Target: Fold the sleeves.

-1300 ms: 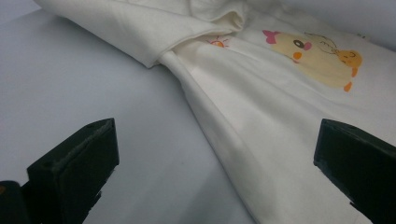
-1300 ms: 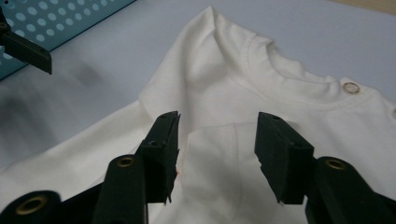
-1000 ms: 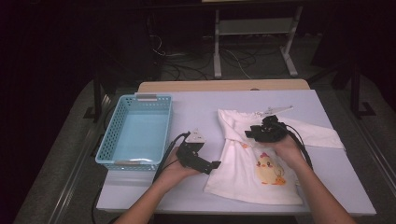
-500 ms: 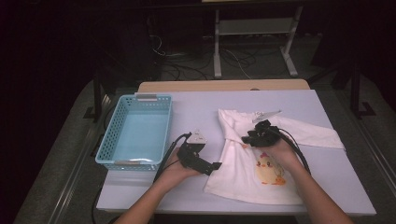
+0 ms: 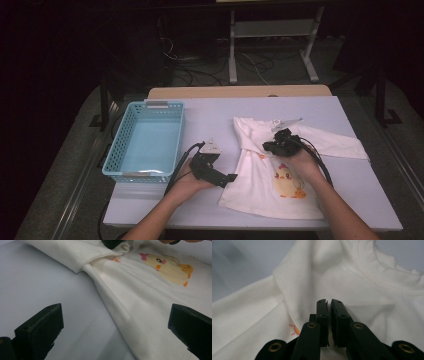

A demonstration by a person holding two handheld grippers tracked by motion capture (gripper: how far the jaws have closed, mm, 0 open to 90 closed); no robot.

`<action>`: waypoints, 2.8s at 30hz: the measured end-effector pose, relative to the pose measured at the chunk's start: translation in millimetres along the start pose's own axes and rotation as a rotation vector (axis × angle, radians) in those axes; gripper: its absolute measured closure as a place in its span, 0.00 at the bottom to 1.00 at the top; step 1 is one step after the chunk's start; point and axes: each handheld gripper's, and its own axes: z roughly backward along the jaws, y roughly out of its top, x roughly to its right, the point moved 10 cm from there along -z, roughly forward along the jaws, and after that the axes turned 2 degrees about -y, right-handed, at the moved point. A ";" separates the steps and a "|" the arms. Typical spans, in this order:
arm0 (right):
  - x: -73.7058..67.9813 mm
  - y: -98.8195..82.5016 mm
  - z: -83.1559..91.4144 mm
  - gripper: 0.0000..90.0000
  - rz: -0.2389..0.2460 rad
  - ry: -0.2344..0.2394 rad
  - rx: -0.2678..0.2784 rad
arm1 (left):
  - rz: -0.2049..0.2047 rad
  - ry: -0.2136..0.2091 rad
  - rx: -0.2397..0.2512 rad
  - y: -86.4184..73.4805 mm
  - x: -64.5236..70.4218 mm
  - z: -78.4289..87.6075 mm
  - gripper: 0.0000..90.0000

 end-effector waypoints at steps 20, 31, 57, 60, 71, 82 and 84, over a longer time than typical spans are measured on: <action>52.1 -2.3 45.0 0.91 -0.152 -0.055 0.125 | -0.004 -0.003 -0.004 -0.3 1.5 -1.2 0.00; 81.6 -20.4 55.9 0.87 -0.205 -0.120 0.108 | -0.007 -0.003 -0.008 -0.8 2.0 -1.7 0.00; 98.1 -24.1 39.2 0.93 -0.259 -0.130 0.073 | -0.004 -0.004 -0.013 -0.6 2.8 -5.1 0.00; 95.7 -14.3 40.3 0.93 -0.245 -0.112 0.113 | -0.005 -0.004 -0.013 -0.1 3.1 -5.7 0.00; 110.6 -15.3 32.0 0.93 -0.273 -0.128 0.134 | 0.005 0.040 0.016 9.0 -3.7 -7.4 0.11; 112.0 -25.8 34.8 0.62 -0.283 -0.124 0.098 | 0.011 0.116 -0.001 19.1 -29.4 -18.8 0.44; 109.3 -22.8 41.0 0.58 -0.274 -0.127 0.106 | 0.015 0.128 -0.005 20.3 -35.4 -22.1 0.51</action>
